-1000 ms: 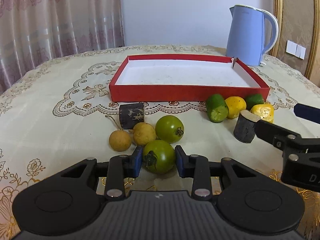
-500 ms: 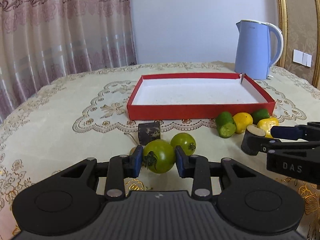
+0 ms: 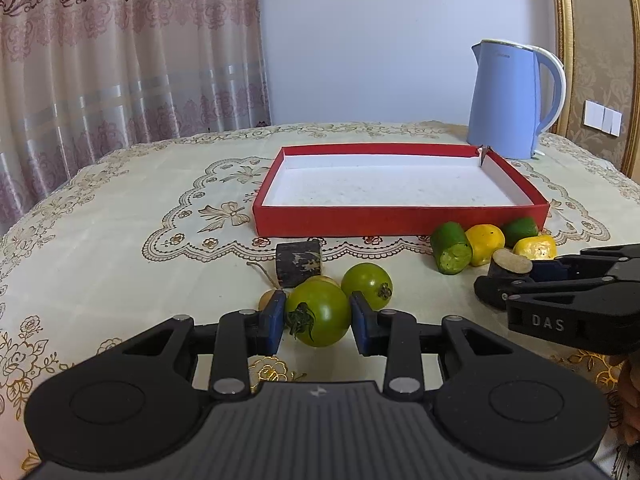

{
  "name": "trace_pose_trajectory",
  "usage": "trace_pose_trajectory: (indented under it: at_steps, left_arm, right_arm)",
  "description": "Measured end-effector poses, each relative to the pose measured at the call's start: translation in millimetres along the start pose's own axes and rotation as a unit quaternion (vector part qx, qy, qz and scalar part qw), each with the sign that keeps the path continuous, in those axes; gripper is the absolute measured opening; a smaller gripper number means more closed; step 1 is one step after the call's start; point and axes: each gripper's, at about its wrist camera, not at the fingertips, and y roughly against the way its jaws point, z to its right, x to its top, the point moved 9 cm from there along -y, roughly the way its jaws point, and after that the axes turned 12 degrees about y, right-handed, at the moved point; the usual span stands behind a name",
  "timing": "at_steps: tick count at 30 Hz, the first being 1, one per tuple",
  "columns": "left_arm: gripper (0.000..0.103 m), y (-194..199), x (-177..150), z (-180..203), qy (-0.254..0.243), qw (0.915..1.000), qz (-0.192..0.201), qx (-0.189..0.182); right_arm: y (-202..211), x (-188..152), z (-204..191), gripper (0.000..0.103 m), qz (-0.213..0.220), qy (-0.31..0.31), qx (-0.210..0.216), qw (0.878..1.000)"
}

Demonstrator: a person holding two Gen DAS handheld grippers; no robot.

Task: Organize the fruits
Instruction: 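Carry the green tomato into the tray and open the left gripper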

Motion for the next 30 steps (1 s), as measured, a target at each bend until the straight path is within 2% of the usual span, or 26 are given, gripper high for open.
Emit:
trace_pose_trajectory:
  at_steps: [7, 13, 19, 30]
  left_arm:
    - [0.033, -1.0, 4.3, 1.7, 0.007, 0.9998, -0.004, -0.018]
    - [0.033, -7.4, 23.6, 8.6, 0.003, 0.9998, 0.0, -0.021]
    - [0.033, -24.0, 50.6, 21.3, -0.019, 0.9996, 0.02, -0.003]
    - [0.033, -66.6, 81.7, 39.6, -0.048, 0.9983, 0.025, 0.024]
  right_arm:
    - [24.4, 7.4, 0.0, 0.034, 0.038, -0.002, -0.004, 0.999]
    - [38.1, 16.0, 7.3, 0.034, 0.064, -0.002, -0.007, 0.998]
    - [50.5, 20.3, 16.5, 0.034, 0.085, -0.008, -0.011, 0.996]
    - [48.7, 23.5, 25.8, 0.034, 0.09, -0.013, -0.011, 0.996]
